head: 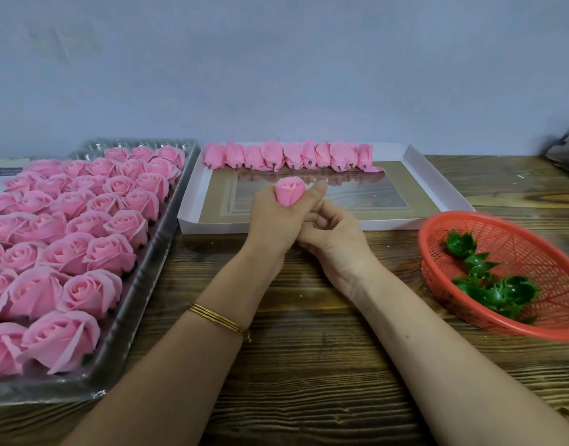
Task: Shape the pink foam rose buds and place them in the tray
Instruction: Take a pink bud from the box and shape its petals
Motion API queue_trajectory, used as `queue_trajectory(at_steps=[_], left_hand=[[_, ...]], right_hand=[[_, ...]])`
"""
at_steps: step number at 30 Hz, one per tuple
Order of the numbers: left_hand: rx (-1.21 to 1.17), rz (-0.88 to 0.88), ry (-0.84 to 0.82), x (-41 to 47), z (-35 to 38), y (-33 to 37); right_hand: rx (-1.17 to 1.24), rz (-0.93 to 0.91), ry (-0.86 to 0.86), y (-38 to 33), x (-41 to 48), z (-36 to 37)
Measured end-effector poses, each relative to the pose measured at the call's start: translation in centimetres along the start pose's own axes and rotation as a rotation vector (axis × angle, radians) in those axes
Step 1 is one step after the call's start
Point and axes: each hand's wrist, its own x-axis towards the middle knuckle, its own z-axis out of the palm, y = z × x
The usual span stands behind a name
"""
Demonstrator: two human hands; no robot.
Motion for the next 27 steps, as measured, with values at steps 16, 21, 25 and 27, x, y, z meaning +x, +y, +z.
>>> queue_trajectory(at_steps=[16, 21, 25, 27], left_hand=[[0.068, -0.052, -0.219, 0.5, -1.3, 0.7], [0.001, -0.1, -0.287, 0.5, -1.6, 0.9], [0.012, -0.099, -0.212, 0.8, -1.4, 0.7], [-0.006, -0.098, -0.161, 0.9, -1.4, 0.4]], right_hand=[[-0.004, 0.004, -0.092, -0.3, -0.1, -0.5], [0.043, 0.095, -0.146, -0.6, 0.0, -0.7], [0.072, 0.082, -0.132, -0.5, 0.2, -0.6], [0.067, 0.043, -0.096, -0.4, 0.1, -0.5]])
